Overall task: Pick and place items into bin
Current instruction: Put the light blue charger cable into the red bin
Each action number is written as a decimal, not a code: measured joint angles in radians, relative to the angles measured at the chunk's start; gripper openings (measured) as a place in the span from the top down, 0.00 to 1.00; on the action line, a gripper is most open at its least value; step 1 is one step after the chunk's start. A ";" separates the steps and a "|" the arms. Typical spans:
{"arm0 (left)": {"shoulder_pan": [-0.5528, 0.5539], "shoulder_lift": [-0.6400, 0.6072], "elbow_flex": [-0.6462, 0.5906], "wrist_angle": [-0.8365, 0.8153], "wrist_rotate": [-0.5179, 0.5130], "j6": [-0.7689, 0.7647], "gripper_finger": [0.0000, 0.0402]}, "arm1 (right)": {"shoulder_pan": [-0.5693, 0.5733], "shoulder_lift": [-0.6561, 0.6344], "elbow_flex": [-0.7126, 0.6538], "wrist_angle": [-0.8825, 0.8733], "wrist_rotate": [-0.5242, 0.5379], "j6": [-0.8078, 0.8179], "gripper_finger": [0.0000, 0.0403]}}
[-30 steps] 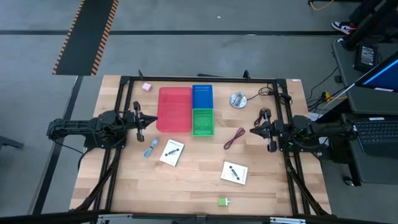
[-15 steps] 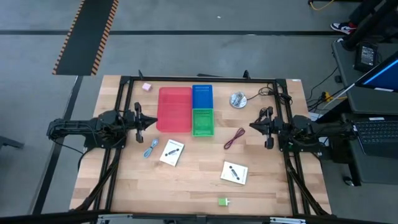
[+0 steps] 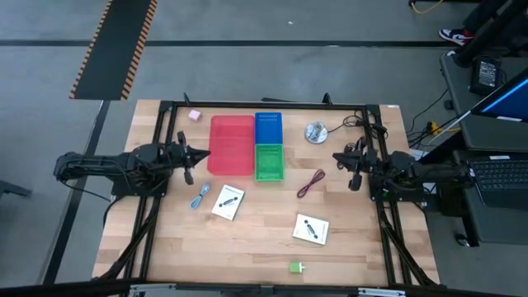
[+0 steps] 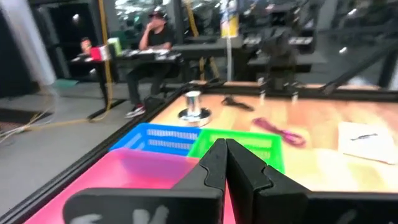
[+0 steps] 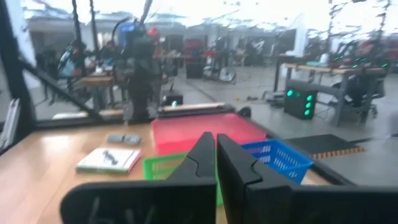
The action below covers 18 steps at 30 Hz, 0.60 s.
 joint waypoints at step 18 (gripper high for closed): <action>0.000 0.399 0.275 -0.142 0.003 -0.080 0.99 | -0.009 0.189 0.126 -0.045 -0.004 0.025 1.00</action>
